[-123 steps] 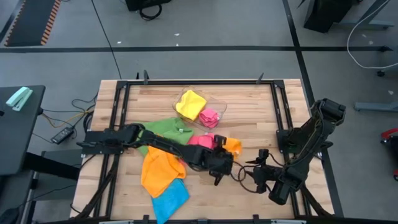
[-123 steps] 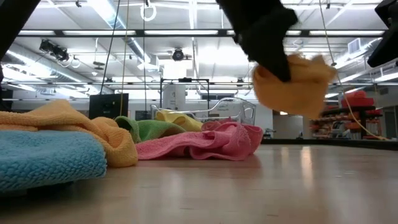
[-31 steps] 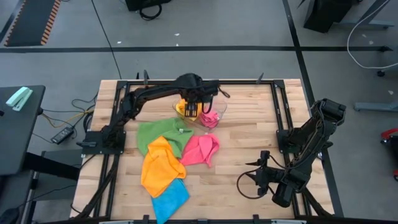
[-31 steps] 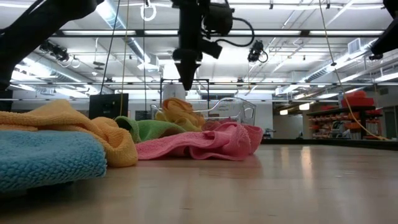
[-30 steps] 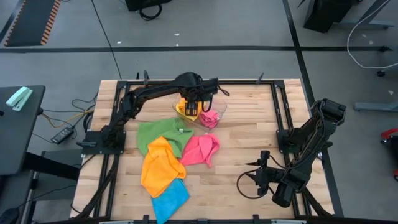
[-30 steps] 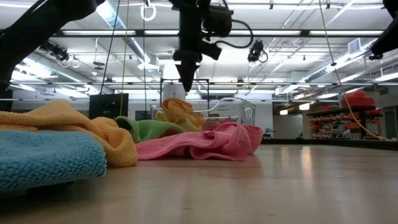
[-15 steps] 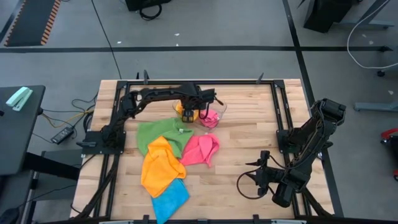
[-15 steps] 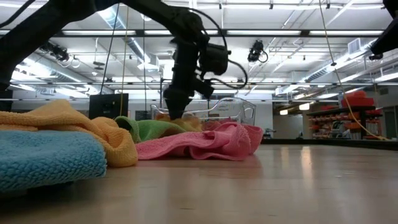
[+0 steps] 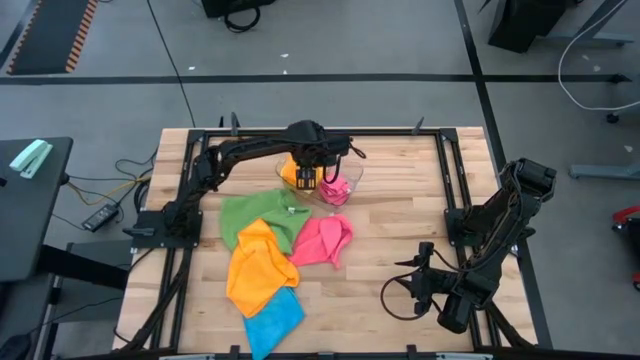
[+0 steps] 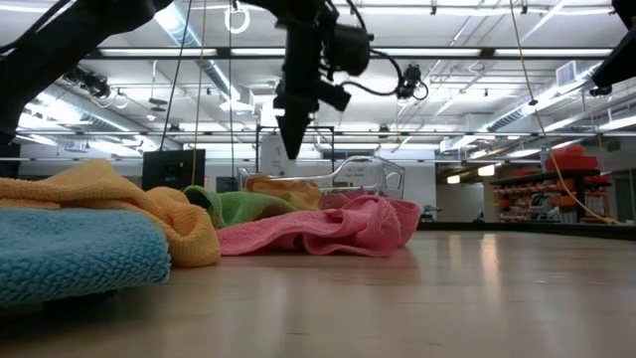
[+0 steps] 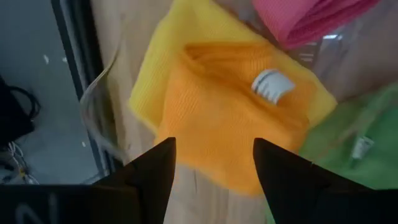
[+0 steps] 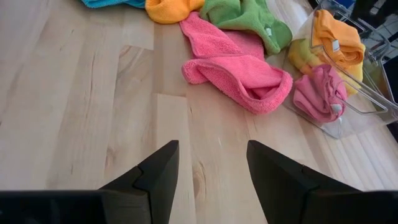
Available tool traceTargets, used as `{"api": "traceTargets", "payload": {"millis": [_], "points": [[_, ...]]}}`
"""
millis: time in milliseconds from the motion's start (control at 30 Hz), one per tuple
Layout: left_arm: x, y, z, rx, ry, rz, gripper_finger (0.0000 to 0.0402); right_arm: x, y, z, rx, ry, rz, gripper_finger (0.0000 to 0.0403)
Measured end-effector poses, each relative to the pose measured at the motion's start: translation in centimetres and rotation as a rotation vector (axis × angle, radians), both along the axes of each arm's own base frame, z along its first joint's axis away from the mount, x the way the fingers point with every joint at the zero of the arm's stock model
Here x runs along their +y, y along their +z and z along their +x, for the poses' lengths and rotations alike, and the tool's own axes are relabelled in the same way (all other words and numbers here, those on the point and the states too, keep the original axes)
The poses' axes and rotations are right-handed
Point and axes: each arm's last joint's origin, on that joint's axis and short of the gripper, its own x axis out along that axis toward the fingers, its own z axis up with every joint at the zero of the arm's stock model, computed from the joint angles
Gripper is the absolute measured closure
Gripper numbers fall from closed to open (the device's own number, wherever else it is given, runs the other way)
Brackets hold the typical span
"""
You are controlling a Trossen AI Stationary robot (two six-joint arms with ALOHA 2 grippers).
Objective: Fold microfiber towels
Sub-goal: Put the right orange towel into the transparent bin, then fold the pink microfiber cloth
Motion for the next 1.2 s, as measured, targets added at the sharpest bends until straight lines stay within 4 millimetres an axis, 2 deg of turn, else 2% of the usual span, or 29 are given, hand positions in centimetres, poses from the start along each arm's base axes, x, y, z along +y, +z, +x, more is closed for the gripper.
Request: {"api": "traceTargets", "payload": {"millis": [133, 267, 533, 667, 900, 1033, 1200], "points": [[-1.5, 2.7, 0.2, -0.074, 0.042, -0.035, 0.0194, 0.0, 0.0, 0.0, 0.001, 0.001, 0.0, 0.0203], [-4.9, 4.1, 1.2, -0.193, 0.026, -0.168, 0.0213, 0.0, 0.0, 0.0, 0.006, 0.012, -0.015, 0.0203], [-12.7, 3.8, 3.5, -0.351, -0.034, -0.273, 0.023, 0.0, 0.0, 0.0, 0.024, 0.037, -0.042, 0.0203], [-16.5, 3.7, 4.4, -0.468, 0.032, -0.322, 0.0228, 0.0, 0.0, 0.0, 0.038, 0.059, -0.069, 0.0203], [-22.9, 3.6, 4.0, -0.519, 0.087, -0.396, 0.024, 0.1, -0.1, -0.1, 0.074, 0.082, -0.067, 0.0203], [-26.2, 3.6, 3.2, -0.55, 0.042, -0.308, 0.0248, 0.1, -0.1, 0.0, 0.033, 0.008, 0.034, 0.0203], [-29.5, 3.6, 1.4, -0.554, -0.062, -0.045, 0.0269, 0.5, -0.1, 0.0, 0.048, -0.008, 0.132, 0.0203]]}}
